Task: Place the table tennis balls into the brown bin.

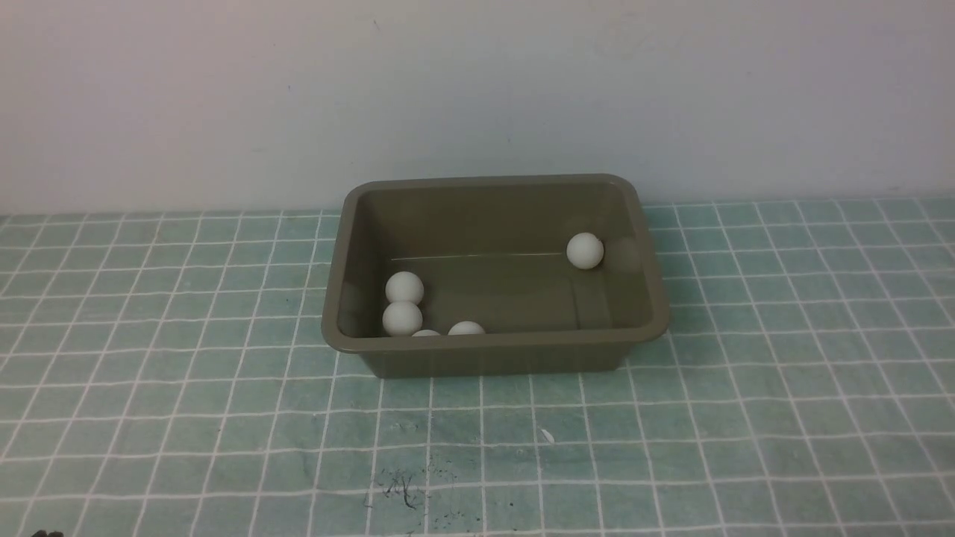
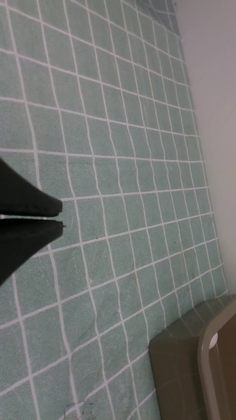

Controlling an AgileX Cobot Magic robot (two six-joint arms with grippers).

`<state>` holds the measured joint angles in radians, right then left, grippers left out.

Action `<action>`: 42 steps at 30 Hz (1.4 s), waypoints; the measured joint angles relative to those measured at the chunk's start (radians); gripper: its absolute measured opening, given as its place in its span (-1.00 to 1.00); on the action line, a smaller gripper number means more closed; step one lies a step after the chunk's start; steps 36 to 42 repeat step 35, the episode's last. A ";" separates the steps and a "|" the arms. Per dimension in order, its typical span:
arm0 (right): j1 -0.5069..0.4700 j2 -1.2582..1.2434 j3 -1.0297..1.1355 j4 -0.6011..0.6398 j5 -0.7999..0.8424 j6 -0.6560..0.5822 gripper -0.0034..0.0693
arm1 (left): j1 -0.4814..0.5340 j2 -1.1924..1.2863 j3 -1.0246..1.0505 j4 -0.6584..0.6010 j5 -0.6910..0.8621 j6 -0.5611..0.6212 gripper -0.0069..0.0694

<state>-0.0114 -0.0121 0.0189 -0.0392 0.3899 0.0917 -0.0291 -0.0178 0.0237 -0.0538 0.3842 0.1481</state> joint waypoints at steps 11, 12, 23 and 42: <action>0.000 0.000 0.000 0.000 0.000 0.000 -0.94 | 0.000 0.000 0.000 0.000 0.000 0.000 -0.83; 0.000 0.000 0.000 0.000 0.000 0.000 -0.94 | 0.000 0.000 0.000 0.000 0.000 0.000 -0.83; 0.000 0.000 0.000 0.000 0.000 0.012 -0.94 | 0.000 0.000 0.000 0.000 0.000 0.000 -0.83; 0.000 0.000 0.000 0.000 0.000 0.015 -0.94 | 0.000 0.000 0.000 0.000 0.000 0.000 -0.83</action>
